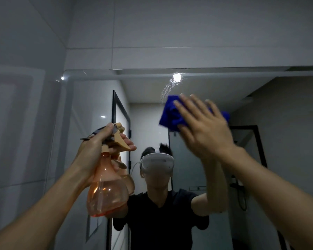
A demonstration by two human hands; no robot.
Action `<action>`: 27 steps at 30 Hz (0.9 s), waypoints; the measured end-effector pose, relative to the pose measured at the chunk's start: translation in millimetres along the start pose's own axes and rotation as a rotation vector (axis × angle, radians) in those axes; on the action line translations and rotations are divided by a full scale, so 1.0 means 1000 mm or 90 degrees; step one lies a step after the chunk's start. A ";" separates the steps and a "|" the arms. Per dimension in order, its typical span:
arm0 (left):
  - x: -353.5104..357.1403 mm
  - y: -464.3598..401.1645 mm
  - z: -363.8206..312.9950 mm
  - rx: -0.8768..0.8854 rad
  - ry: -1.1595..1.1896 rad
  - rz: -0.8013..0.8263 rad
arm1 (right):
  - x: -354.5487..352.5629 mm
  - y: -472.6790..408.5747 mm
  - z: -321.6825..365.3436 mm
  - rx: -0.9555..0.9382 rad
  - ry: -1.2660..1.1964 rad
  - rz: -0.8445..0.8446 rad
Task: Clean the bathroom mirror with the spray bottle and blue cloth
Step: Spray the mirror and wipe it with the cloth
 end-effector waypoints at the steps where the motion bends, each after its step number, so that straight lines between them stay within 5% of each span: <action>1: 0.000 0.000 0.000 0.001 -0.002 -0.001 | -0.001 -0.009 -0.017 0.046 -0.006 0.003; 8: 0.000 -0.003 0.001 0.012 -0.026 0.003 | -0.014 -0.114 -0.039 0.275 -0.132 -0.017; 14: -0.003 -0.003 0.001 -0.002 -0.026 0.007 | -0.003 -0.054 0.062 0.011 -0.052 -0.021; 18: -0.003 -0.003 0.001 -0.008 -0.035 0.009 | 0.005 0.026 0.050 -0.082 0.008 -0.008; 27: -0.004 -0.005 0.000 0.015 -0.023 0.000 | -0.008 -0.053 -0.068 0.246 -0.068 -0.047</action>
Point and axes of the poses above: each hand's wrist, its own y-axis away from the middle knuckle, its own x-axis out of the palm, z = x × y, the point moved 8 cm from there along -y, towards the middle knuckle, and after that the axes turned 2 degrees about -z, right-handed, at the moved point
